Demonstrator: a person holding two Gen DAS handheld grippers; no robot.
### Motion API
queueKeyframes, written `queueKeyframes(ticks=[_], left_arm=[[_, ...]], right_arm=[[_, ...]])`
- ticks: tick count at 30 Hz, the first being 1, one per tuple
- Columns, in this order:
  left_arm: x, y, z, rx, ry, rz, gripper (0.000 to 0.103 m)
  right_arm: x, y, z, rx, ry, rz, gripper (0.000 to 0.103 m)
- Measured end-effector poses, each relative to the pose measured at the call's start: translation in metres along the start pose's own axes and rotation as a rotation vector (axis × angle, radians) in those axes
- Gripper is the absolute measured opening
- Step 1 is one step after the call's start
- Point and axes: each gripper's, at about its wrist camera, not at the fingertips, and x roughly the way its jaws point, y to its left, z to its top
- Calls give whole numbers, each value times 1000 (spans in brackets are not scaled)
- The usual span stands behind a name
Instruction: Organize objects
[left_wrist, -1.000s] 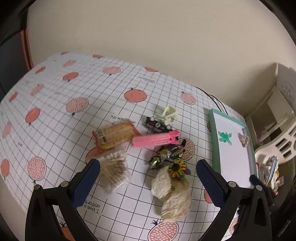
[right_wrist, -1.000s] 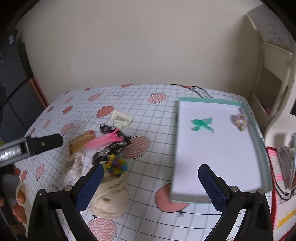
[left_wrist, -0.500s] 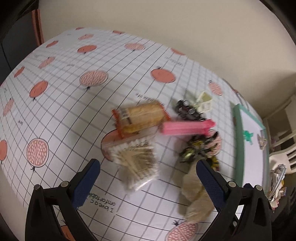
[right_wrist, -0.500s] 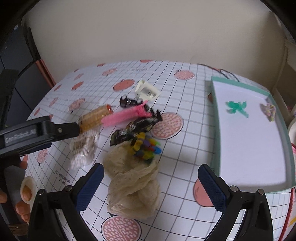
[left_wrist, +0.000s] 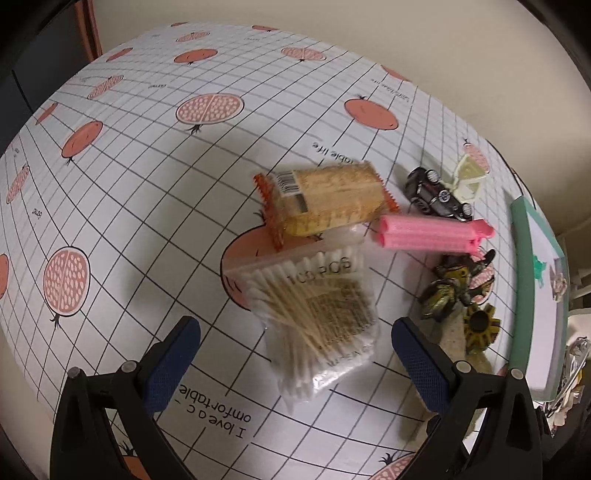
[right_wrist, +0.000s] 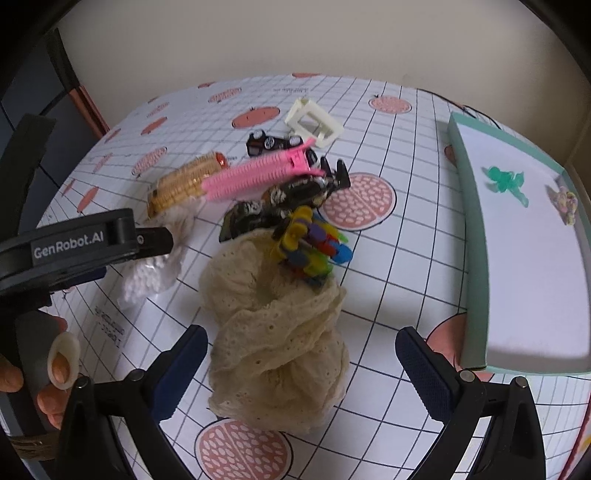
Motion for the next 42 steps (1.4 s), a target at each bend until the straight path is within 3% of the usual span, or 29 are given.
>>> queueKeyframes(ticks=[6, 12, 18, 23, 28, 35, 42], left_arm=[[9, 2, -1, -10, 27, 2, 93], [10, 1, -2, 1, 23, 19, 91], [8, 0, -2, 17, 14, 60, 77], [6, 0, -3, 34, 6, 107, 62], [5, 0, -3, 39, 2, 105, 53], [4, -1, -4, 41, 3, 102, 48], [3, 0, -2, 32, 7, 89, 46]], right_arm=[[10, 0, -2, 0, 36, -4, 103], [14, 5, -5, -27, 64, -12, 97], [12, 8, -6, -54, 71, -10, 76], [8, 8, -7, -75, 73, -20, 50], [6, 4, -6, -68, 78, -9, 37], [3, 3, -6, -65, 75, 6, 26], [-15, -3, 0, -35, -6, 47, 24]])
